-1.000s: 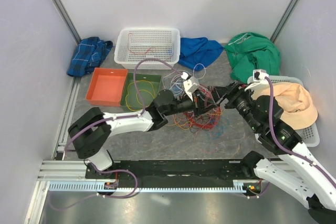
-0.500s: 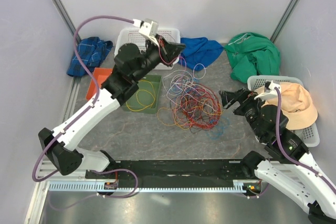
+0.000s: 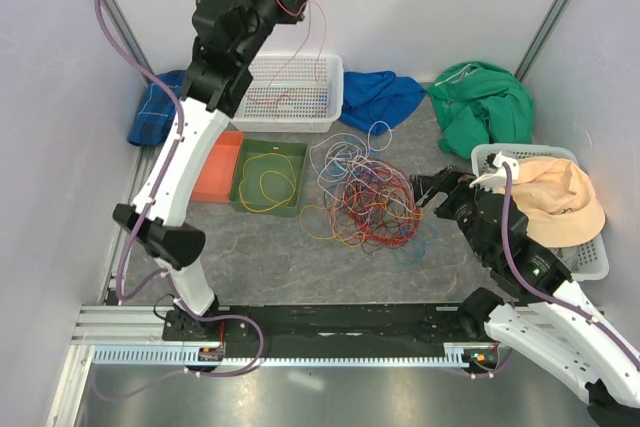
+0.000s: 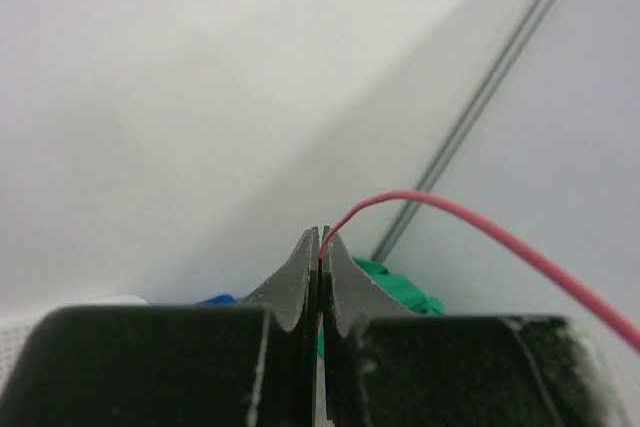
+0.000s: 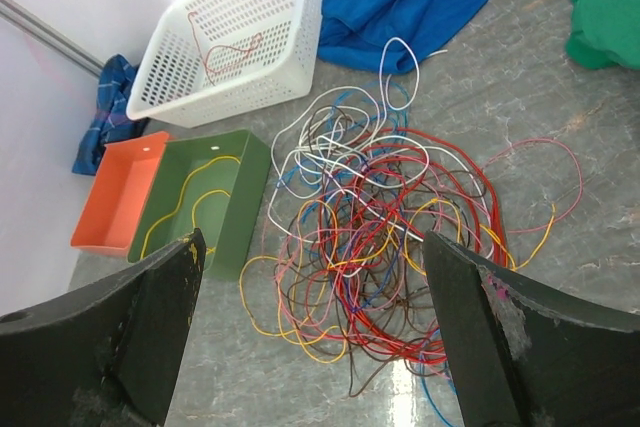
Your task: Untangle the cables
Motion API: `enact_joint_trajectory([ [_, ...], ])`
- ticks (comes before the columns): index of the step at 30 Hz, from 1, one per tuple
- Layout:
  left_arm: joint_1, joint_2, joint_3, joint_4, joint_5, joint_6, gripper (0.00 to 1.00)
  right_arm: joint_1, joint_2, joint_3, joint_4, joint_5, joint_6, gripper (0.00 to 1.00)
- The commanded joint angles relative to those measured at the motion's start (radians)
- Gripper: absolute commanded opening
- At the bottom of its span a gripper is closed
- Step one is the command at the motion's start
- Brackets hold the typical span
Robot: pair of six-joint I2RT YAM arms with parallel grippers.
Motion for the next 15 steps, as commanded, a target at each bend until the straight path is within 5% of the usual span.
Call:
enact_joint_trajectory([
  [1, 0.062, 0.111, 0.119, 0.085, -0.056, 0.009, 0.02, 0.005, 0.021, -0.035, 0.067, -0.011, -0.018, 0.98],
  [6, 0.135, 0.209, 0.123, 0.342, -0.131, 0.006, 0.02, 0.003, 0.043, -0.126, 0.125, -0.075, 0.020, 0.98],
  [15, 0.185, 0.466, 0.194, 0.479, -0.233, 0.090, 0.02, 0.003, 0.046, -0.202, 0.162, -0.069, -0.007, 0.98],
])
